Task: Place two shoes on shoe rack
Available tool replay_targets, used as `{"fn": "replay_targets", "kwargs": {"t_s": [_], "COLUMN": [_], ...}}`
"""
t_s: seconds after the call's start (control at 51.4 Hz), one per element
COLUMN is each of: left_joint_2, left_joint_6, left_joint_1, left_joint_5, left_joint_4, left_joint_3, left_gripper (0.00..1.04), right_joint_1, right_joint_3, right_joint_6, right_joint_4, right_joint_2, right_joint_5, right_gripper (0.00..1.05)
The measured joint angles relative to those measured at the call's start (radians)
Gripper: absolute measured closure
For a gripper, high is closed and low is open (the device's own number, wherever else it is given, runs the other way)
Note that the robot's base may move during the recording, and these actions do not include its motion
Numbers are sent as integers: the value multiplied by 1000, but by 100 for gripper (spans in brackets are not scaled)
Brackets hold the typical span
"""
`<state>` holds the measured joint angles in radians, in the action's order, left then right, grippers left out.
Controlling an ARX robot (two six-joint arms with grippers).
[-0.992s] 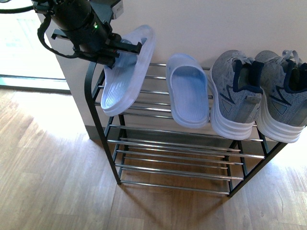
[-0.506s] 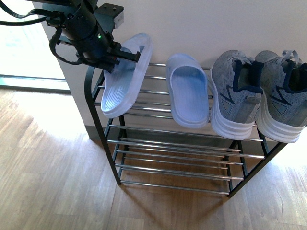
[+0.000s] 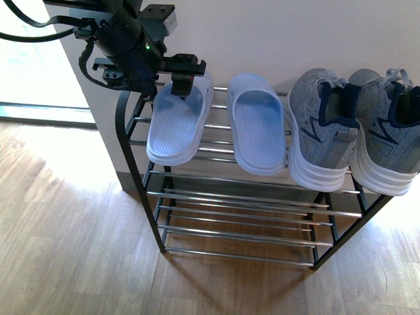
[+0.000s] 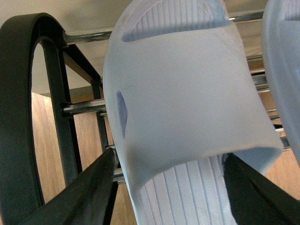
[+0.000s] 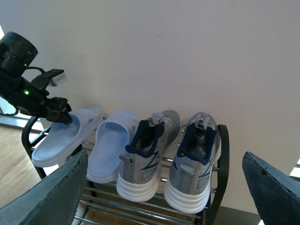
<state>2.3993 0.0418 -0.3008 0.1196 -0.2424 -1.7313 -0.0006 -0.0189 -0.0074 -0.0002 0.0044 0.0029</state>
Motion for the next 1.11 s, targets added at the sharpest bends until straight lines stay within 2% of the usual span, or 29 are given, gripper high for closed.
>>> {"fn": "replay_targets", "kwargs": {"t_s": [0.136, 0.214, 0.292, 0.37, 0.428, 0.525, 0.661, 0.759, 0.817, 0.895, 0.934, 0.992, 1.109], "left_joint_2": [-110, -206, -285, -363, -457, -546, -753, -891, -901, -905, -915, -951, -1044], "left_joint_6": [58, 90, 95, 86, 44, -26, -110, -97, -93, -70, -63, -55, -51], "left_joint_1": [-3, -4, -4, -3, 6, 22, 100, 176, 184, 192, 195, 196, 215], "left_joint_5": [63, 104, 88, 35, -63, -171, -339, -386, -383, -261, -228, -207, -198], "left_joint_4": [-6, -20, -16, 18, 89, 191, 341, 329, 337, 618, 792, 974, 1078], "left_joint_3": [77, 121, 161, 213, 295, 392, 620, 756, 766, 875, 962, 1080, 1201], "left_gripper": [8, 10, 9, 9, 9, 9, 9, 9, 10, 21, 29, 42, 63], "right_joint_1": [0, 0, 0, 0, 0, 0, 0, 0, 0, 0, 0, 0, 0], "right_joint_3": [0, 0, 0, 0, 0, 0, 0, 0, 0, 0, 0, 0, 0], "right_joint_6": [0, 0, 0, 0, 0, 0, 0, 0, 0, 0, 0, 0, 0], "right_joint_4": [0, 0, 0, 0, 0, 0, 0, 0, 0, 0, 0, 0, 0], "right_joint_2": [0, 0, 0, 0, 0, 0, 0, 0, 0, 0, 0, 0, 0], "right_joint_5": [0, 0, 0, 0, 0, 0, 0, 0, -1, -3, -3, -2, -2], "right_gripper": [9, 9, 9, 9, 9, 9, 9, 9, 9, 9, 9, 9, 9]}}
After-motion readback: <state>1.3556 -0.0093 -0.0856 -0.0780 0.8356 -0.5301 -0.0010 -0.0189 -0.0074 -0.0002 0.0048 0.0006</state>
